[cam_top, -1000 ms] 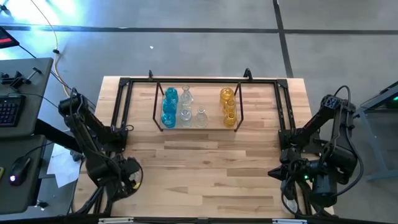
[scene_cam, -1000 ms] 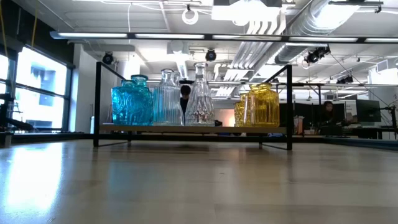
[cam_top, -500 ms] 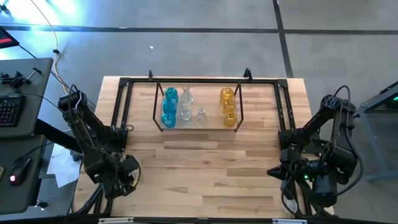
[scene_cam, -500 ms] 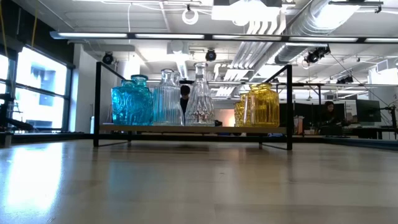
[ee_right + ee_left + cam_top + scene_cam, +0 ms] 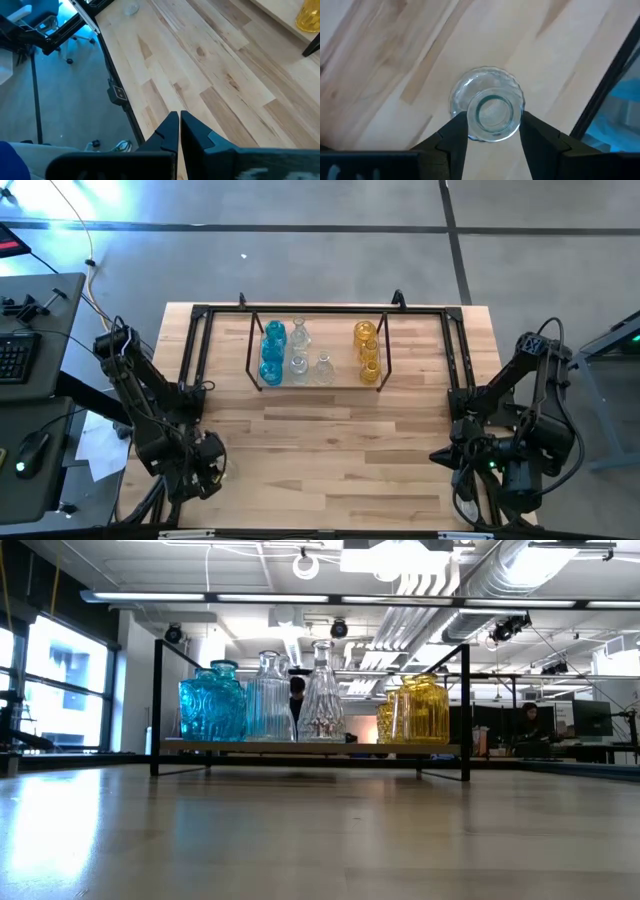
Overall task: Sort vases onto shelf
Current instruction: Put the transparent vase on the shelf aligned with the other transparent vase
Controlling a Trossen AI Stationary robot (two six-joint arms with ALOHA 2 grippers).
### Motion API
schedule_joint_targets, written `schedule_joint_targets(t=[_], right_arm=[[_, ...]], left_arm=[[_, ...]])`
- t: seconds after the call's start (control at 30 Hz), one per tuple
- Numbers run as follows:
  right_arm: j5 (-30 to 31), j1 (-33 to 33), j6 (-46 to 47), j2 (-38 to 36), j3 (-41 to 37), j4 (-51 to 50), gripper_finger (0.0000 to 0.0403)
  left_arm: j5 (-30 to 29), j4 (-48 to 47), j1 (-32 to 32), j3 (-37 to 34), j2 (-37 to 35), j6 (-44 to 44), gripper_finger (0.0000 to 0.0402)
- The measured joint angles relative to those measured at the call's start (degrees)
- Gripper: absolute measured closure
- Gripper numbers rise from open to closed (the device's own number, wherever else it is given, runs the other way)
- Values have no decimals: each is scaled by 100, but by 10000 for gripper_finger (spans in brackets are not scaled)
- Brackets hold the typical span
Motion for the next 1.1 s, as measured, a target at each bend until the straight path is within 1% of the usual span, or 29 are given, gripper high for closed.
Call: schedule_joint_targets(t=[0.17, 0.4, 0.63, 0.77, 0.9, 1.1], right_arm=[[-2, 2, -40, 0, 2, 6, 402], [-4, 2, -109, 0, 2, -50, 402], [-9, 2, -111, 0, 0, -111, 402], [-11, 2, -129, 2, 2, -113, 402], [-12, 2, -133, 1, 1, -119, 402], [-13, 2, -235, 2, 2, -120, 402]], left_arm=[[-113, -234, 0, 75, 2, 86, 252], [133, -295, 7, 73, 2, 128, 253], [207, -367, 7, 73, 2, -8, 257], [407, -364, 22, 73, 2, -99, 257], [673, -275, 215, 75, 2, -73, 258], [1112, 94, 819, 75, 2, 545, 258]])
